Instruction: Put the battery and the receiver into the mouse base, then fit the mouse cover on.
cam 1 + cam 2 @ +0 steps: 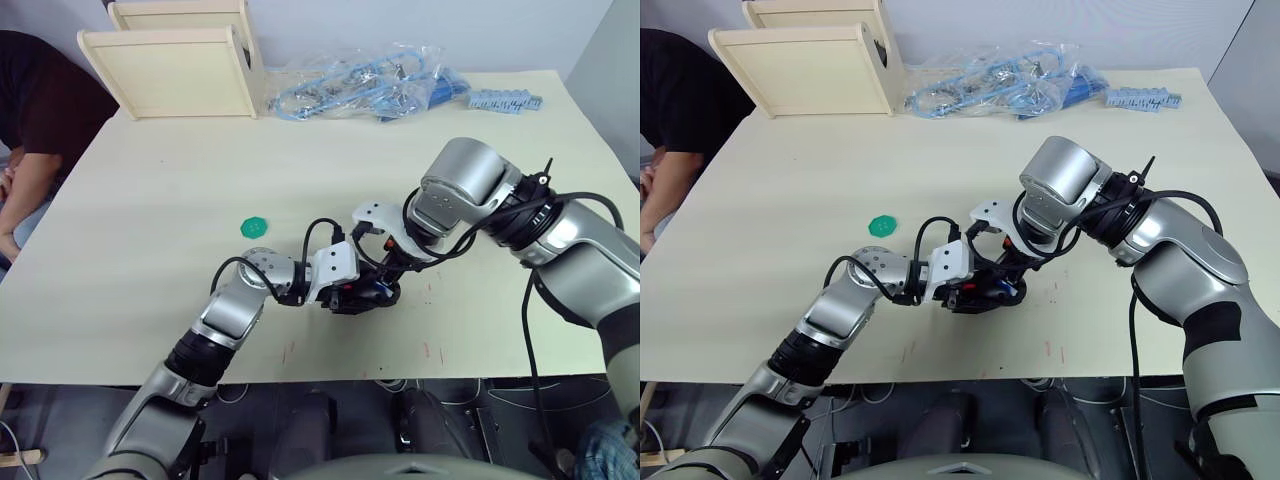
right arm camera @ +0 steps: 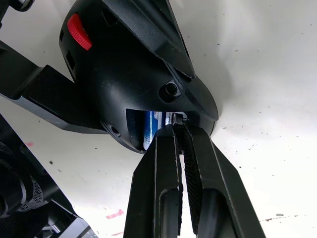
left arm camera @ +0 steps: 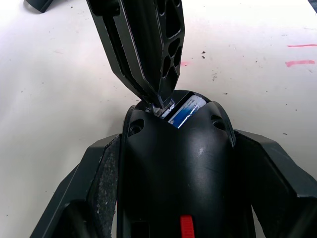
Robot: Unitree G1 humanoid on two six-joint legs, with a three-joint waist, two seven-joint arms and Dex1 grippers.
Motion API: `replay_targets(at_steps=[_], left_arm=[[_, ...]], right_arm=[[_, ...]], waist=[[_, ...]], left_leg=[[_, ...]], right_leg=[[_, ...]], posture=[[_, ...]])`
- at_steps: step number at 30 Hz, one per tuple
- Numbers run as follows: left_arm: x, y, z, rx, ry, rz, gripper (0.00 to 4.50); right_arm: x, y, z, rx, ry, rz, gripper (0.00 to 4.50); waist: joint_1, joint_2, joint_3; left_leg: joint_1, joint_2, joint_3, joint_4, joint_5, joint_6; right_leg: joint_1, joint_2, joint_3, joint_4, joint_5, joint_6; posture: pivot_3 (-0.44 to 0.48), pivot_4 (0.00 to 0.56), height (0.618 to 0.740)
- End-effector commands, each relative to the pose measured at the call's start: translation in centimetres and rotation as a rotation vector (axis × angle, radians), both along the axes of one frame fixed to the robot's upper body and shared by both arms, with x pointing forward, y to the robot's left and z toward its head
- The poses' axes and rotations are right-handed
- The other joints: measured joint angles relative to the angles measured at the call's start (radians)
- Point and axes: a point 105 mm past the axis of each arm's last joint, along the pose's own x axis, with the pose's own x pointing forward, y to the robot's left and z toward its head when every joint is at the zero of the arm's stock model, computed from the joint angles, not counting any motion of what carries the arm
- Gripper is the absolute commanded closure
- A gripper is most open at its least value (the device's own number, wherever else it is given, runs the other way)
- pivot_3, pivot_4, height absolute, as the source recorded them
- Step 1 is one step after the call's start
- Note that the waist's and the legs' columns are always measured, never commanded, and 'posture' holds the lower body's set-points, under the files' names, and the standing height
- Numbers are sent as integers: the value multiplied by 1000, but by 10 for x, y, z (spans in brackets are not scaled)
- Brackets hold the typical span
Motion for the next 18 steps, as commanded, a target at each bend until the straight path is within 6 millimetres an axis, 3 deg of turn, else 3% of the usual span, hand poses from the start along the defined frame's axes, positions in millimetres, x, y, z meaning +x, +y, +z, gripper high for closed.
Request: replay_targets(at_steps=[1, 18], left_arm=[[-5, -3, -13, 33, 23, -4, 1534], [-6, -3, -13, 33, 23, -6, 1534]], right_arm=[[-7, 6, -4, -18, 18, 38, 4500], [-12, 13, -6, -32, 83, 28, 4500]], waist=[[0, 0, 0], [0, 0, 0]], left_leg=[[0, 0, 0, 0, 0, 0], [0, 0, 0, 0, 0, 0]], right_leg=[[0, 0, 0, 0, 0, 0], [0, 0, 0, -1, 0, 0]], posture=[[0, 150, 740], [0, 150, 740]])
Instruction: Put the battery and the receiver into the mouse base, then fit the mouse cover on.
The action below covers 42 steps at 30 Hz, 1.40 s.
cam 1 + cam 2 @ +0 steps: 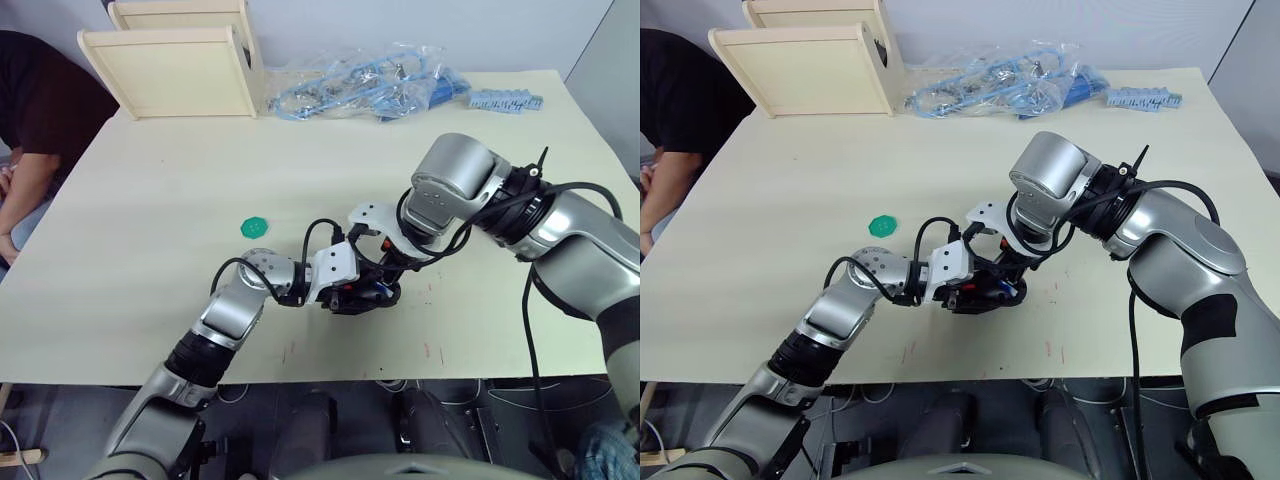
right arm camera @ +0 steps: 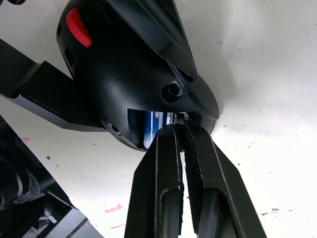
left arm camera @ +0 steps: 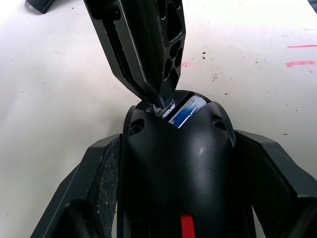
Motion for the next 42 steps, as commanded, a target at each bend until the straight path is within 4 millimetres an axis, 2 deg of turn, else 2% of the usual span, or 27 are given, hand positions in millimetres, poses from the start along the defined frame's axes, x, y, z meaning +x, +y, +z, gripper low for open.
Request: replay_targets(at_steps=[1, 9, 25, 42], left_arm=[[-6, -3, -13, 35, 23, -6, 1534], [-6, -1, -13, 34, 26, 3, 1534], [-6, 0, -14, 32, 29, 6, 1534], [-6, -1, -14, 28, 28, 11, 1534]], right_arm=[[-12, 10, -7, 19, 64, 30, 4500], [-13, 6, -11, -9, 31, 46, 4500], [-15, 15, -17, 11, 19, 39, 4500], [-17, 16, -17, 11, 17, 51, 4500]], waist=[[0, 0, 0], [-1, 0, 0], [-12, 0, -6], [-17, 1, -9]], left_leg=[[0, 0, 0, 0, 0, 0], [0, 0, 0, 0, 0, 0], [1, 0, 0, -1, 0, 0], [3, 0, 0, -2, 0, 0]], right_leg=[[0, 0, 0, 0, 0, 0], [0, 0, 0, 0, 0, 0], [0, 0, 0, 0, 0, 0], [2, 0, 0, -1, 0, 0]], posture=[[0, 150, 740], [0, 150, 740], [0, 150, 740], [0, 150, 740]])
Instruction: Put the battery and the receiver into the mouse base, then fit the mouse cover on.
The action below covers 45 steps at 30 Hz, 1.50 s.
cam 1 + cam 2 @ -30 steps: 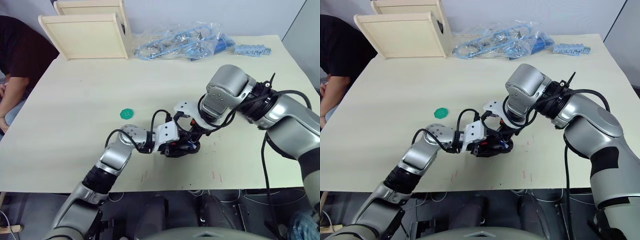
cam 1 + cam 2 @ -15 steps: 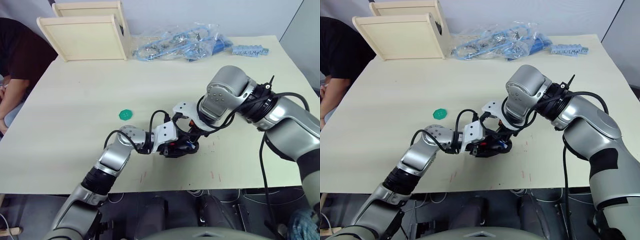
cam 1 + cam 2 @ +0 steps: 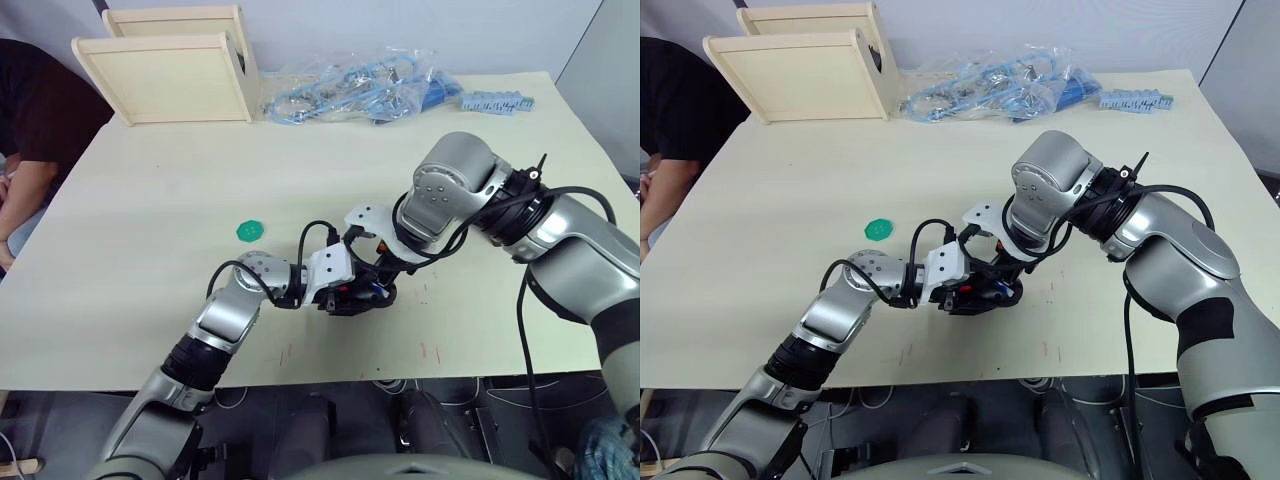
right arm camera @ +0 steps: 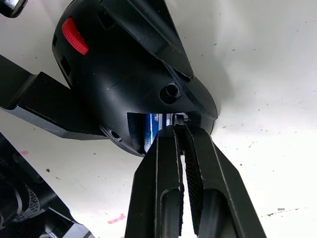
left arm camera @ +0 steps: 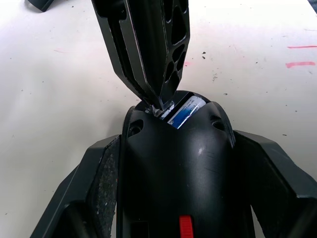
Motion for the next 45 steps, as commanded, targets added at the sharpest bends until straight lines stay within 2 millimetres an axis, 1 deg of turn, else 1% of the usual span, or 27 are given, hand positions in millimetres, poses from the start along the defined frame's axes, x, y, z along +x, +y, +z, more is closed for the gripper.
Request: replay_targets(at_steps=[1, 5, 7, 8, 9, 10, 11, 12, 18, 28, 34, 38, 43, 45], left_arm=[[-5, -6, -11, 30, 16, -14, 1534], [-5, -6, -11, 31, 17, -13, 1534], [-5, -6, -10, 31, 16, -12, 1534], [-5, -6, -10, 31, 17, -12, 1534], [-5, -6, -11, 32, 17, -12, 1534], [-5, -6, -11, 32, 17, -12, 1534], [-5, -6, -11, 32, 17, -11, 1534], [-5, -6, -11, 32, 18, -11, 1534], [-5, -5, -11, 33, 18, -10, 1534], [-4, -4, -11, 36, 17, -10, 1534], [-3, -2, -12, 41, 18, -8, 1534], [-3, 0, -12, 43, 18, -5, 1534], [-4, 3, -12, 46, 19, -3, 1534], [-4, 4, -12, 48, 19, -2, 1534]], right_arm=[[-16, 10, -13, -4, 61, 67, 4500], [-18, 10, -11, 4, 61, 78, 4500], [-18, 11, -9, 10, 57, 83, 3801], [-17, 11, -8, 13, 52, 84, 3563], [-17, 11, -8, 15, 49, 84, 3112], [-17, 11, -7, 15, 47, 84, 2356], [-16, 11, -6, 19, 47, 81, 2102], [-17, 11, -4, 27, 46, 86, 1754], [-19, 10, 2, 55, 40, 97, 1754], [-22, -1, 15, 105, 38, 106, 1754], [-23, -20, 25, 163, 1, 90, 1754], [-23, -42, 23, 153, -42, 60, 1754], [-24, -53, 27, 187, -104, 49, 1754], [-23, -52, 30, 271, -153, 45, 1754]], waist=[[0, 0, 0], [0, 0, 0], [0, 0, 0], [0, 0, 0], [0, 0, 0], [0, 0, 0], [0, 0, 0], [1, 1, 0], [3, 1, 1], [5, 2, 1], [16, 2, 2], [18, 2, 2], [17, 2, 2], [17, 2, 2]], left_leg=[[0, 0, 0, 0, 0, 0], [0, 0, 0, 0, 0, 0], [0, 0, 0, 0, 0, 0], [0, 0, 0, 0, 0, 0], [0, 0, 0, 0, 0, 0], [0, 0, 0, 0, 0, 0], [0, 0, 0, 0, 0, 0], [-1, 0, 0, 0, 0, 0], [-3, 0, 0, -2, 0, 0], [-3, 0, 0, -2, 0, 0], [-4, 0, 0, -2, 0, 0], [-4, 0, -1, -3, 0, 0], [-4, 0, 0, -3, 0, 0], [-4, 0, 0, -3, 0, 0]], right_leg=[[0, 0, 0, 0, 0, 0], [0, 0, 0, 0, 0, 0], [0, 0, 0, 0, 0, 0], [0, 0, 0, -1, 0, 0], [0, 0, 0, -1, 0, 0], [0, 0, 0, -1, 0, 0], [0, 0, 0, -1, 0, 0], [0, 0, 0, -1, 0, 0], [-2, 0, -1, -3, 0, 0], [-2, 0, -1, -3, 0, 0], [-2, -1, -1, -3, 0, 0], [-2, 0, -1, -4, 0, 0], [-2, 0, -1, -3, 0, 0], [-2, 0, -1, -3, 0, 0]], posture=[[0, 150, 740], [0, 150, 740], [0, 150, 740], [0, 150, 740], [0, 150, 740], [0, 150, 740], [0, 150, 740], [0, 150, 740], [0, 150, 740], [0, 150, 740], [0, 150, 740], [0, 150, 740], [0, 150, 740], [0, 150, 740]])
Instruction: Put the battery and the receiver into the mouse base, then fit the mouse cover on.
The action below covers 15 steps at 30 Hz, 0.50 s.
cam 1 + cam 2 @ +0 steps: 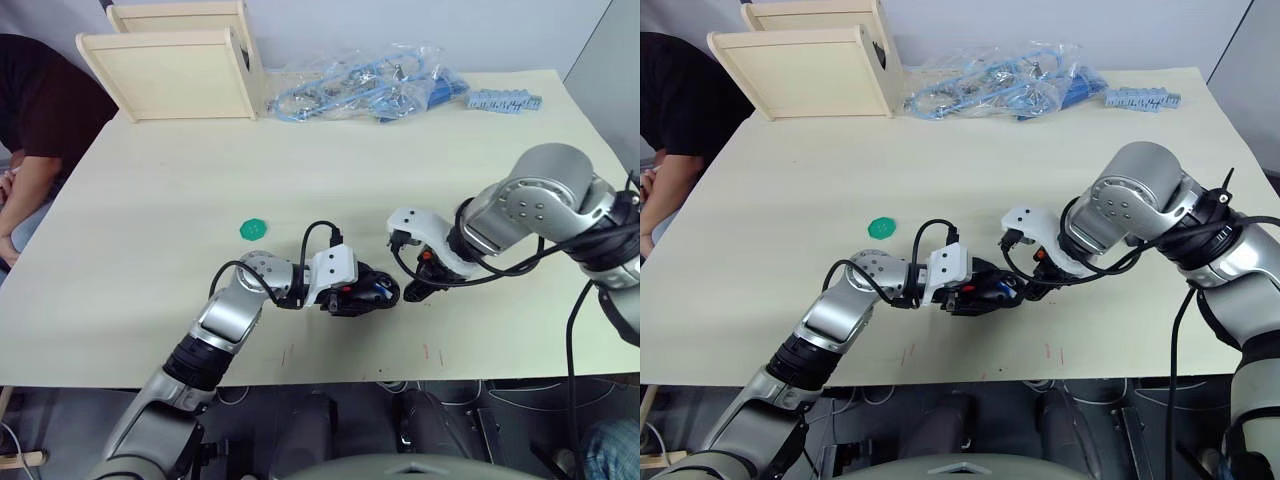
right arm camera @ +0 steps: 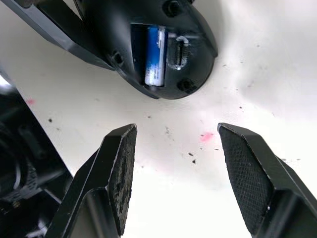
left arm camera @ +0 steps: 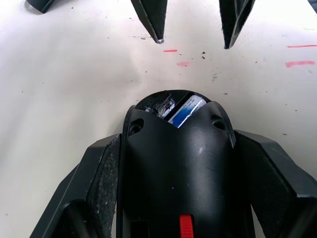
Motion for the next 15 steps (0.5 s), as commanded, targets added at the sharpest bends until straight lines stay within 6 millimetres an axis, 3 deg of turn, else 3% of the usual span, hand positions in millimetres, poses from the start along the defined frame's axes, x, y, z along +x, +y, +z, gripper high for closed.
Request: replay_targets(at_steps=[1, 6, 15], left_arm=[[-3, 7, -14, 54, 34, 13, 1534], [-2, 9, -13, 55, 34, 16, 1534], [-1, 14, -13, 59, 36, 23, 1534]], right_arm=[[2, 3, 19, 154, -117, 4, 1754], [-1, 1, 24, 352, -214, -15, 1754], [-12, -14, 17, 493, -404, 33, 1754]], waist=[[1, 0, 0], [1, 0, 0], [-3, -1, 0]], left_leg=[[0, 0, 0, 0, 0, 0], [0, 0, 1, 0, 0, 0], [1, 1, 2, 0, 0, 0]], right_leg=[[0, 0, 0, 0, 0, 0], [0, 0, 0, 0, 0, 0], [0, 1, 1, 0, 0, 0]], posture=[[0, 150, 740], [0, 150, 740], [0, 150, 740]])
